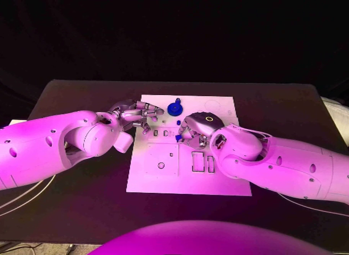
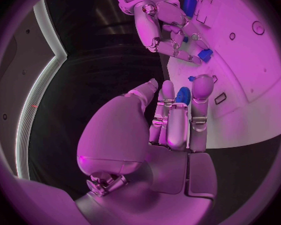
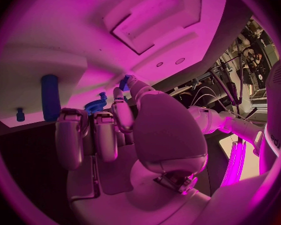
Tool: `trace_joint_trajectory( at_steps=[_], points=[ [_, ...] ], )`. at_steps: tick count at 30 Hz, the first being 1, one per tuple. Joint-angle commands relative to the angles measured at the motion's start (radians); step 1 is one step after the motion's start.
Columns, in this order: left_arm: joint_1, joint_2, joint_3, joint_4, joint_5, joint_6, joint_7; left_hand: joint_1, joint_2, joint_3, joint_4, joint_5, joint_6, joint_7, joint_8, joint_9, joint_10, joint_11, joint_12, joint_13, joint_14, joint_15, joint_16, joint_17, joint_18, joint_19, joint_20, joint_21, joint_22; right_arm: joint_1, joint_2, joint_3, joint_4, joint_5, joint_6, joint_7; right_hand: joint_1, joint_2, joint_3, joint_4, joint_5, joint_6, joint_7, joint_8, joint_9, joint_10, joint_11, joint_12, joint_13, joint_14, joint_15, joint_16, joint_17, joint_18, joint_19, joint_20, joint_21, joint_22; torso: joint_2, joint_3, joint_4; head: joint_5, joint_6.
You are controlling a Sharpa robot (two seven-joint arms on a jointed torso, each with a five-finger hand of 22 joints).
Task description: Assemble the parts on the task board
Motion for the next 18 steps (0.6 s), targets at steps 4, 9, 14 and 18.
trace_joint_trajectory(
  at_steps=[4,9,14,18],
  points=[
    [0.000,0.001,0.001,0.002,-0.004,0.000,0.001,0.006,0.006,-0.006,-0.002,-0.002,0.001,0.002,-0.005,-0.002,-0.008,0.002,0.004,-0.002,-0.009,0.001,-0.001,-0.002,0.018,-0.006,0.003,-0.003,-0.001,0.000,0.008,0.000,-0.013,-0.005,0.024,0.009,0.003,-0.011,-0.001,-0.003,-0.006,0.005,0.002,0.000,0.000,-0.005,-0.003,-0.006,0.013,0.094,-0.001,0.004,0.212,-0.010,0.014,0.001,-0.002,0.068,0.000,0.0001,0.0003,-0.001,0.000],
    [0.000,0.001,0.001,0.002,-0.004,0.000,0.000,0.006,0.006,-0.006,-0.002,-0.002,0.001,0.002,-0.005,-0.002,-0.008,0.002,0.004,-0.002,-0.009,0.001,-0.001,-0.002,0.018,-0.006,0.003,-0.003,-0.001,0.000,0.014,0.000,-0.021,-0.001,0.032,0.015,0.001,-0.010,-0.001,-0.003,-0.006,0.005,0.002,0.000,0.000,-0.005,-0.002,-0.006,0.013,0.094,-0.001,0.004,0.212,-0.010,0.014,0.001,-0.002,0.067,0.000,-0.0003,0.0007,-0.001,0.000],
    [0.000,0.001,0.001,0.002,-0.004,-0.001,0.000,0.006,0.006,-0.006,-0.002,-0.002,0.001,0.002,-0.005,-0.002,-0.008,0.002,0.004,-0.002,-0.009,0.001,-0.001,-0.002,0.018,-0.006,0.003,-0.003,-0.001,0.000,0.018,0.000,-0.024,0.003,0.040,0.021,0.000,-0.008,0.000,-0.002,-0.006,0.007,0.002,0.001,0.000,-0.004,-0.003,-0.005,0.014,0.094,-0.001,0.005,0.212,-0.010,0.014,0.002,-0.002,0.067,0.000,-0.0007,0.0002,0.000,-0.001],
    [0.000,0.001,0.001,0.002,-0.004,-0.002,-0.002,0.006,0.006,-0.006,-0.002,-0.002,0.001,0.002,-0.005,-0.002,-0.008,0.002,0.004,-0.002,-0.009,0.001,-0.001,-0.002,0.018,-0.006,0.003,-0.003,-0.001,0.000,0.019,0.000,-0.024,0.005,0.041,0.023,0.001,-0.008,0.000,-0.003,-0.006,0.007,0.001,0.001,0.000,-0.004,-0.003,-0.005,0.014,0.094,-0.001,0.004,0.212,-0.010,0.014,0.002,-0.002,0.067,0.000,-0.0007,0.0003,0.000,-0.002]
  ],
)
